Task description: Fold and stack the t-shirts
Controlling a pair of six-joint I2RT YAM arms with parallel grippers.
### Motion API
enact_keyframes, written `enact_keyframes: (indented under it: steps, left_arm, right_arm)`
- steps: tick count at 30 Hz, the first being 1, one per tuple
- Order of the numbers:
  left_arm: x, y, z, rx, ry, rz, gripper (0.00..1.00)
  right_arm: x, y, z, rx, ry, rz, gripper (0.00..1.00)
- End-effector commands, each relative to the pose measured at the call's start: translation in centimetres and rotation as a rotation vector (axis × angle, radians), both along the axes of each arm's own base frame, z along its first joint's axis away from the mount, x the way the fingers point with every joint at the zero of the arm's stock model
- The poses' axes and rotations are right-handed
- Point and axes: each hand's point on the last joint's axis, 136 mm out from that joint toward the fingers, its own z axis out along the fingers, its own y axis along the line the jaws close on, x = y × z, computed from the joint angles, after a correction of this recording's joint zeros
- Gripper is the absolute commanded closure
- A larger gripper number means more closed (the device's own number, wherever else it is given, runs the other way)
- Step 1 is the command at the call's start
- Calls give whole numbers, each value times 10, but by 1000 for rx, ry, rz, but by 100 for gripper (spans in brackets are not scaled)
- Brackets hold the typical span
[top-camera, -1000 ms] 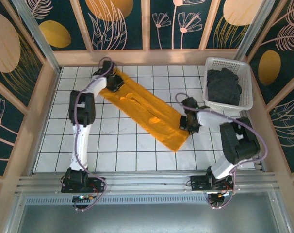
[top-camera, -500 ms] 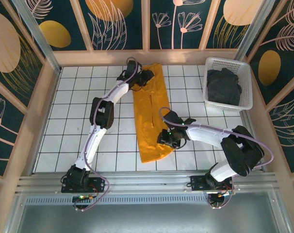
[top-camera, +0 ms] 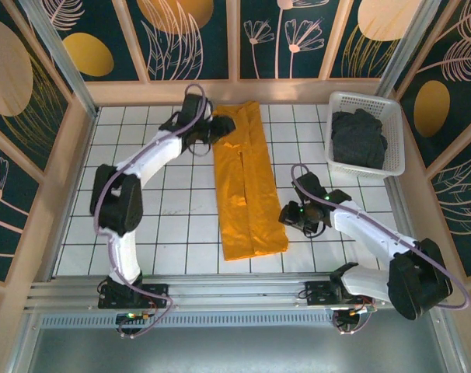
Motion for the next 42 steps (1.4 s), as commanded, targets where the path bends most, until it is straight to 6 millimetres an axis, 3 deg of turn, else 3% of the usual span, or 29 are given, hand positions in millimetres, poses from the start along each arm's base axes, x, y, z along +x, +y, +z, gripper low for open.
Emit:
enact_keyframes:
  steps: [1,6,9,12,15,17,21,24,31,36,42]
  left_arm:
    - [-89,18,-82,149,256,-125,60]
    - [-206,37,-113,241,441,-258,60]
    - [-262,45,-127,280,541,-315,60]
    - [-300,39,-129,273,597,-370,59]
    - [-325,28,-129,252,633,-415,58]
    - [-339,22,-131,244,659,-437,57]
    - [-356,21,-140,263,699,-437,55]
    - [-360,16,-141,253,712,-434,54]
    - [-359,17,-156,286,724,-394,54]
    - [-361,34,-166,385,731,-381,58]
    - [-361,35,-173,391,736,-376,62]
  right_arm:
    - [-19,6,-15,1,68,135,52]
    - [-43,13,-29,-3,143,198,53]
    - [-54,11,-35,-6,186,199,56]
    - [-62,8,-42,-24,216,207,59]
    - [-62,14,-43,0,215,212,61]
    - [-61,17,-44,6,227,212,69]
    - [-67,24,-43,20,246,240,91]
    - [-77,26,-41,24,267,255,100]
    - [-93,32,-32,59,289,280,100]
    - [-95,33,-30,75,284,271,100]
    - [-95,36,-30,83,278,277,100]
